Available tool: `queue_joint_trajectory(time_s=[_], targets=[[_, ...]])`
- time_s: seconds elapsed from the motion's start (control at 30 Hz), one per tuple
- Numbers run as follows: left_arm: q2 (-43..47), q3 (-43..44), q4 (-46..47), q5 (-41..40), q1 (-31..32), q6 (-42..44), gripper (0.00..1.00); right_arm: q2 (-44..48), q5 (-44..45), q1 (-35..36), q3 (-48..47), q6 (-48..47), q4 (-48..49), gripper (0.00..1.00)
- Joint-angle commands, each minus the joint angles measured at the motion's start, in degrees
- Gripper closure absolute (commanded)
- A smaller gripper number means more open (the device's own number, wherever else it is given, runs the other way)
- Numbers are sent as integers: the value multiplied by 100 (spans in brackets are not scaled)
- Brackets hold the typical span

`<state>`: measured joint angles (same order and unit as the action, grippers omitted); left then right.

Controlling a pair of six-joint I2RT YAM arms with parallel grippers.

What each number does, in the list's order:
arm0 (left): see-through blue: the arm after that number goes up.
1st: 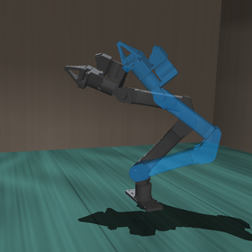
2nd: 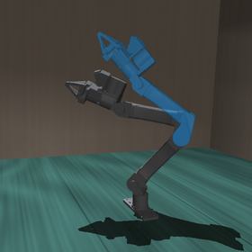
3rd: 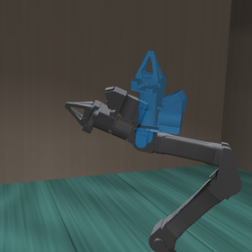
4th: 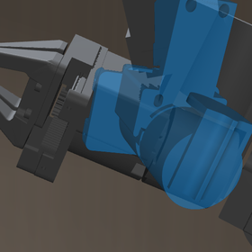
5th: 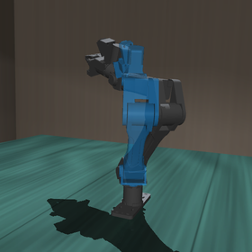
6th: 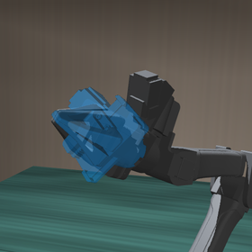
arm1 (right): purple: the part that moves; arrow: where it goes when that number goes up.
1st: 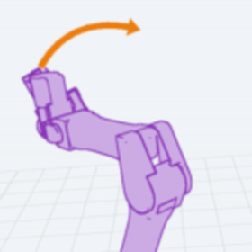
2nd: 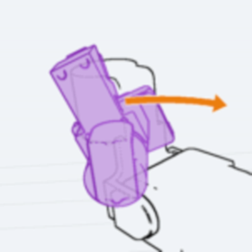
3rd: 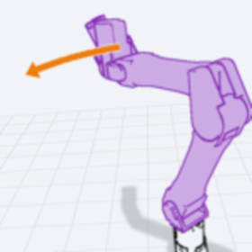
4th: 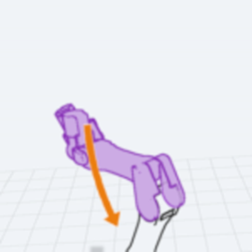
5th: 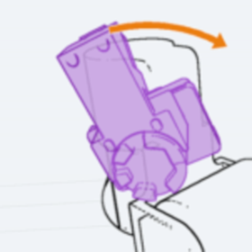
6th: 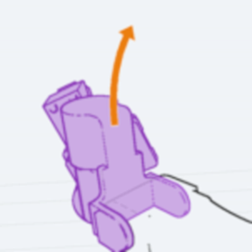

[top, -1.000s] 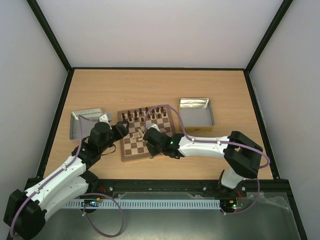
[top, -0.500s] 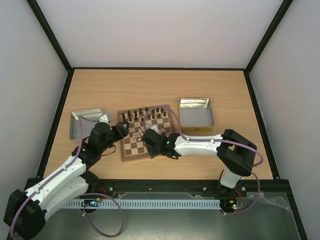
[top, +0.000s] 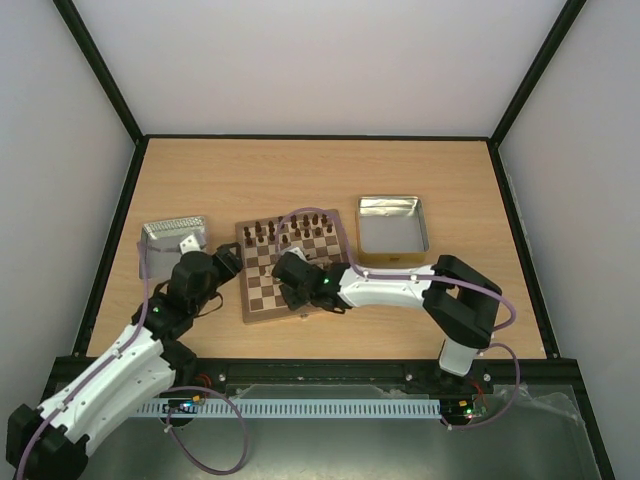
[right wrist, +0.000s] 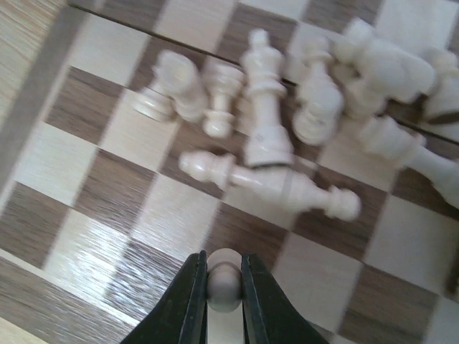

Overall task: Set up the chess pieces on the board
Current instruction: Pick up the chess piece from the chessboard, then place the chess piece on the chessboard.

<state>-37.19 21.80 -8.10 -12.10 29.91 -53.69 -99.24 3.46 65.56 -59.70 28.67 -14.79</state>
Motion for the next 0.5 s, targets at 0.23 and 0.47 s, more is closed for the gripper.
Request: queue_joint_trajectory(time_s=[0.23,0.47], targets=[[995,627,-1353,-1542,-34,-286,33,-878,-153,425,-1214,-225,159,88],[1273,746,-1580,-1789,-29,-279,32,-1397,-227,493,-1695,-177,12,88]])
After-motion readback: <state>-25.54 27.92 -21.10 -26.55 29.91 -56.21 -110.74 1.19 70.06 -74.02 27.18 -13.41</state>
